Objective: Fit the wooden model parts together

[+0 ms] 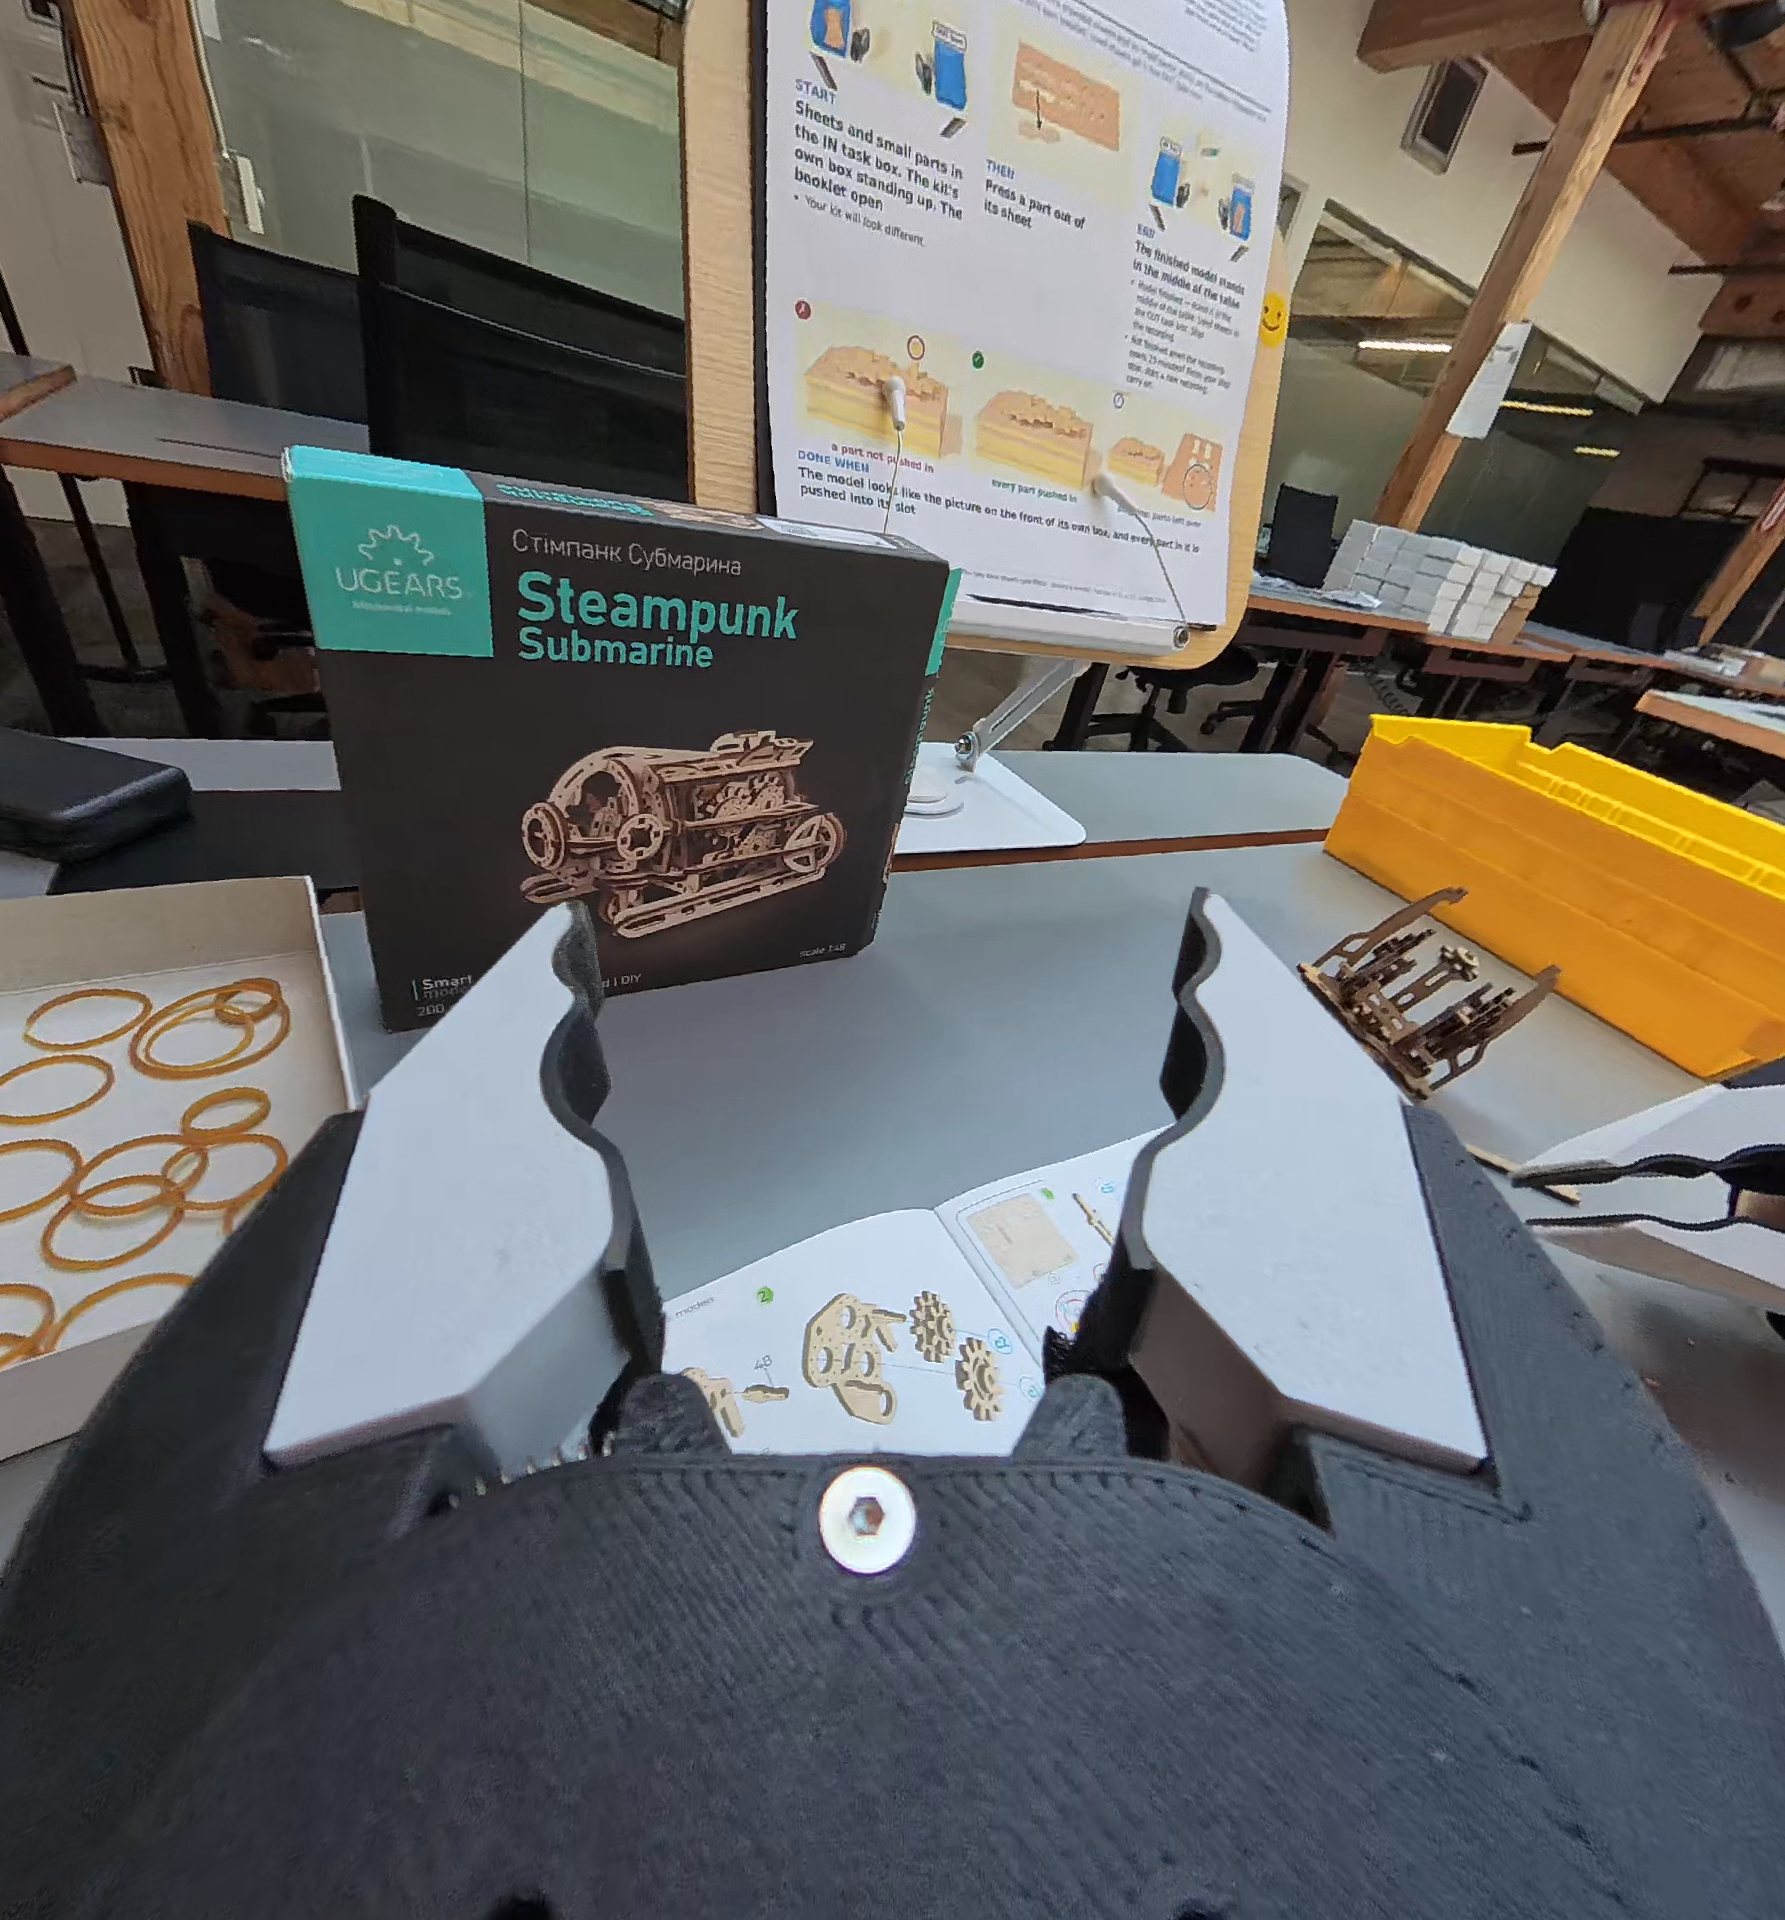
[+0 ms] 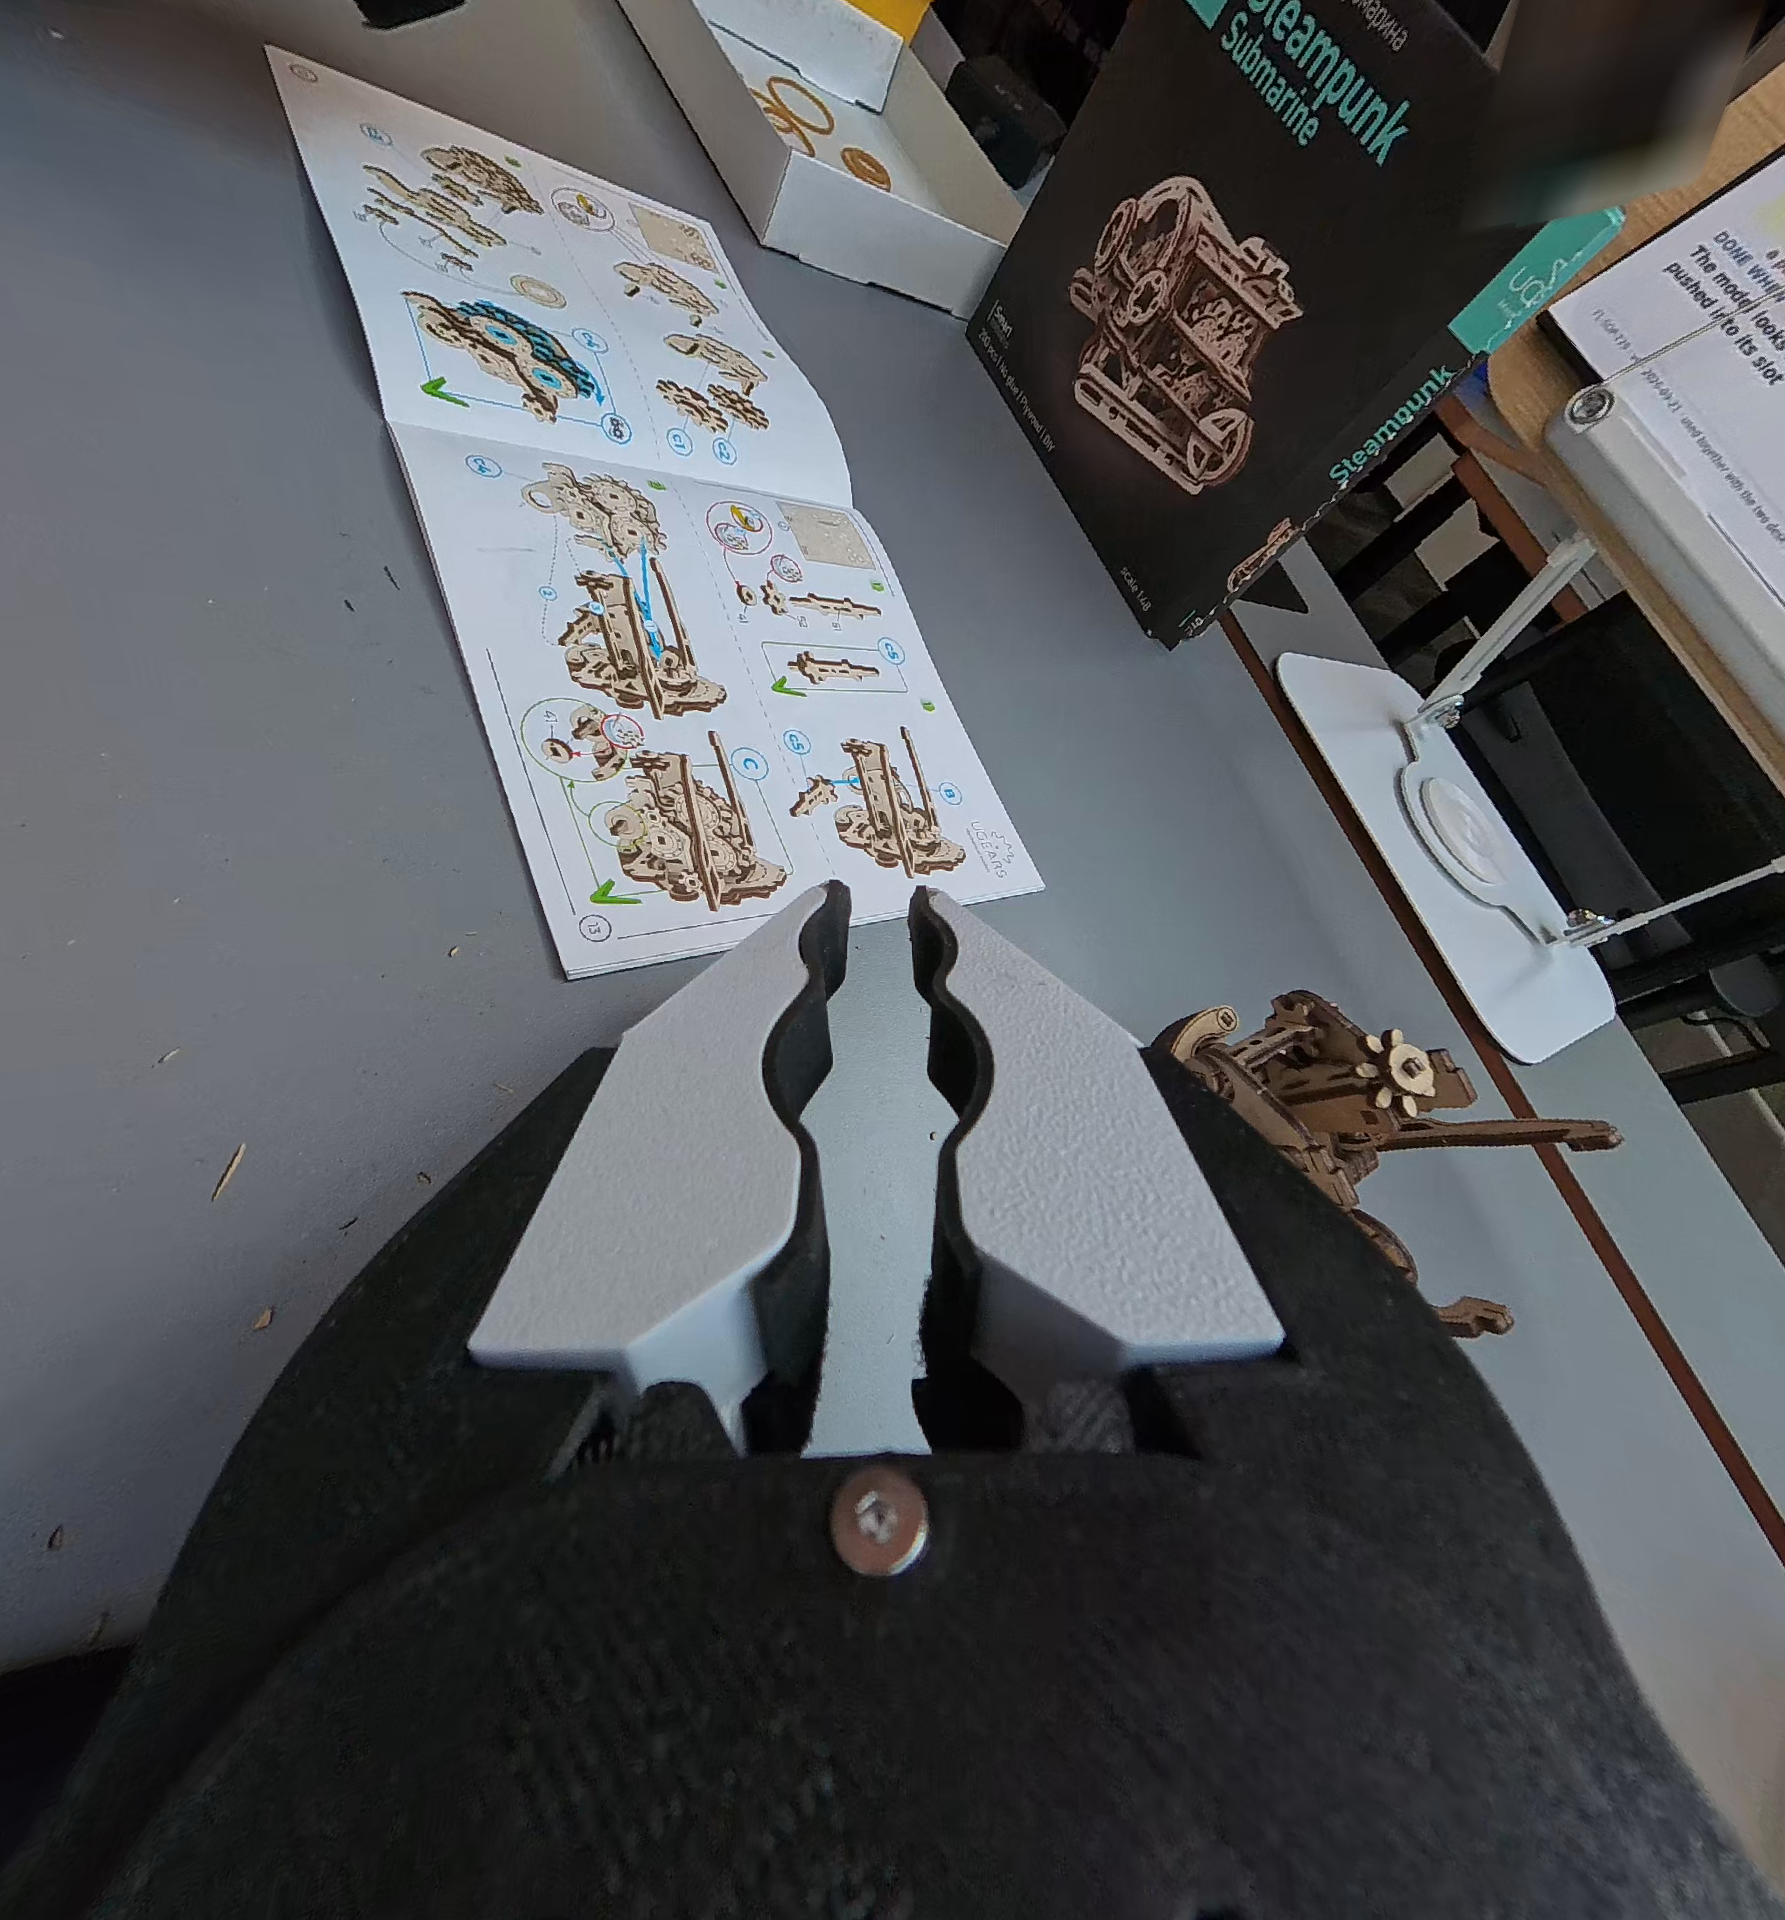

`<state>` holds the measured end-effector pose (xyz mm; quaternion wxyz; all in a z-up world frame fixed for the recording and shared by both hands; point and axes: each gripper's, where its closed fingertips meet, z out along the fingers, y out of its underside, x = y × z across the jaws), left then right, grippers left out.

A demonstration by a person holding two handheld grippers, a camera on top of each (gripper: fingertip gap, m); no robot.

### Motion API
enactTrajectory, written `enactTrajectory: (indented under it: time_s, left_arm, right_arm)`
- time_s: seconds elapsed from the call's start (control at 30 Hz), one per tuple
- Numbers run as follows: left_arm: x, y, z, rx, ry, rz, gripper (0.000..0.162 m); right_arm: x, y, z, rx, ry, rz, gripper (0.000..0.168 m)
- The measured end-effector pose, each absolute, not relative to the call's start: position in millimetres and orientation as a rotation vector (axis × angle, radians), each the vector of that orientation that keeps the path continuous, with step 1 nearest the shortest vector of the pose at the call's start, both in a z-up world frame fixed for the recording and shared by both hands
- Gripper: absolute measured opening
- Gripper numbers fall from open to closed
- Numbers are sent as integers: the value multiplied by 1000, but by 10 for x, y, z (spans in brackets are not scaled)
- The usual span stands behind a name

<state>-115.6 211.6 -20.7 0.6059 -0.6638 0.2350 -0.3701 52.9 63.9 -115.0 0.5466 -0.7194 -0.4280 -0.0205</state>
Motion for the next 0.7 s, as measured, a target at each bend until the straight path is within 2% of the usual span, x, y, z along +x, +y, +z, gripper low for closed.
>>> enactTrajectory:
  time_s: [0.17, 0.4, 0.53, 0.7]
  left_arm:
    - [-1172, 2020, -112, -1455, 600, -879, 134]
    - [-1106, 1954, -189, -1452, 684, -800, 133]
    - [-1141, 2087, -334, -1550, 651, -659, 100]
    - [-1091, 2024, -348, -1523, 712, -607, 102]
  right_arm:
    - [531, 641, -1154, -1704, -1018, -55, 10]
    - [536, 644, -1155, -1705, -1019, -62, 10]
    - [534, 643, -1158, -1703, -1024, -68, 10]
    - [539, 646, -1161, -1704, -1024, -72, 11]
